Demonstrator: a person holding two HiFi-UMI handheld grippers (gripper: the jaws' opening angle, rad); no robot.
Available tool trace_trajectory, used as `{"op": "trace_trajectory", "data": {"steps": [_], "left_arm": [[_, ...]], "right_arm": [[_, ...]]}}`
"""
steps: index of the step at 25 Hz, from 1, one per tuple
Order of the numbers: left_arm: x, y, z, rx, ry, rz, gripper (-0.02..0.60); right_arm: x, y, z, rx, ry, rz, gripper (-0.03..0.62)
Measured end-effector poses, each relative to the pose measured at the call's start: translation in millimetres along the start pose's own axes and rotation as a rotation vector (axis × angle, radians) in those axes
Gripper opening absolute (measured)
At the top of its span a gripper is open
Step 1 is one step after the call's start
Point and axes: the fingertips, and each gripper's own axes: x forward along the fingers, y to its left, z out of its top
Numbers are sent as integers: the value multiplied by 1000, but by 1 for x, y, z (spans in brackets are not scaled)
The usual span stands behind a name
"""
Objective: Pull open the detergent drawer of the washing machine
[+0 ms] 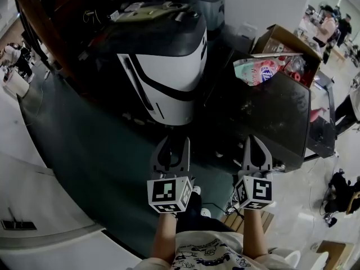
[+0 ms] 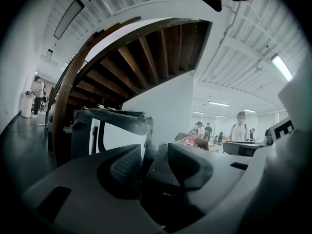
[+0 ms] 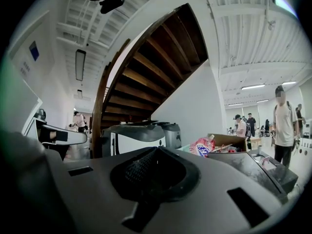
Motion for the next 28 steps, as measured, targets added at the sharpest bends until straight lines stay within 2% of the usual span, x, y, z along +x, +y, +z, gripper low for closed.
{"op": "trace_trajectory", "data": {"steps": [7,13,28], "left_arm": [[42,10,-31,-54,66,-59,169],[72,15,-66,-135,106,-114,184],[116,8,-166,-319,235,-178,184]], "right_arm": [[28,-8,-27,-3,32,-41,14],[48,-12,-56,-17,69,-62,14],[74,-26,-123,-23,150,-77,14]]}}
